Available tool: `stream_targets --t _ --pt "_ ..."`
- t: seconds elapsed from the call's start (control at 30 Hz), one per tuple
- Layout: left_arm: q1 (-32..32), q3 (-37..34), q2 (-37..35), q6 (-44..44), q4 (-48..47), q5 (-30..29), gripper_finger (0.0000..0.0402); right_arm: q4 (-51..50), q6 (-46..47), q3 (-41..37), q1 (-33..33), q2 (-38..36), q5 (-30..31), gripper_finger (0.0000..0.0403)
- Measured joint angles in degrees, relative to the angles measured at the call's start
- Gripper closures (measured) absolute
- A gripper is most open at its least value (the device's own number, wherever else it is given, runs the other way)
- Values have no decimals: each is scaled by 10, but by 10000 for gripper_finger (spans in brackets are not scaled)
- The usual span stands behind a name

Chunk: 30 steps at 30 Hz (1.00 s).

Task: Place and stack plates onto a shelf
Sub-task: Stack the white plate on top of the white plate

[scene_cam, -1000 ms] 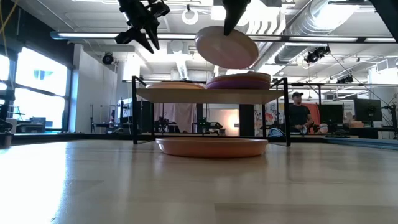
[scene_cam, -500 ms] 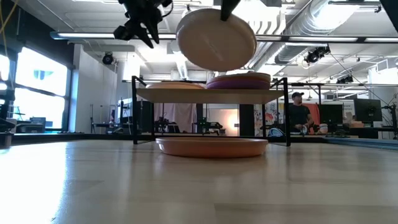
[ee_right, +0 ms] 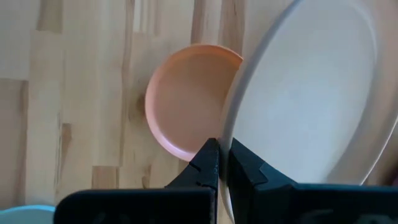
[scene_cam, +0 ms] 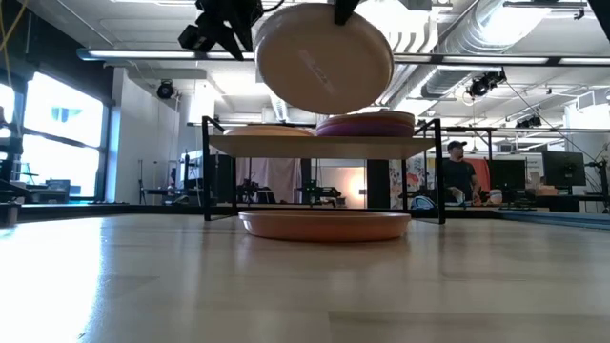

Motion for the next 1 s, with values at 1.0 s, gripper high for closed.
stream_targets --t 1.0 --pt "-24 0 57 -16 10 -4 316 5 26 0 5 0 -26 403"
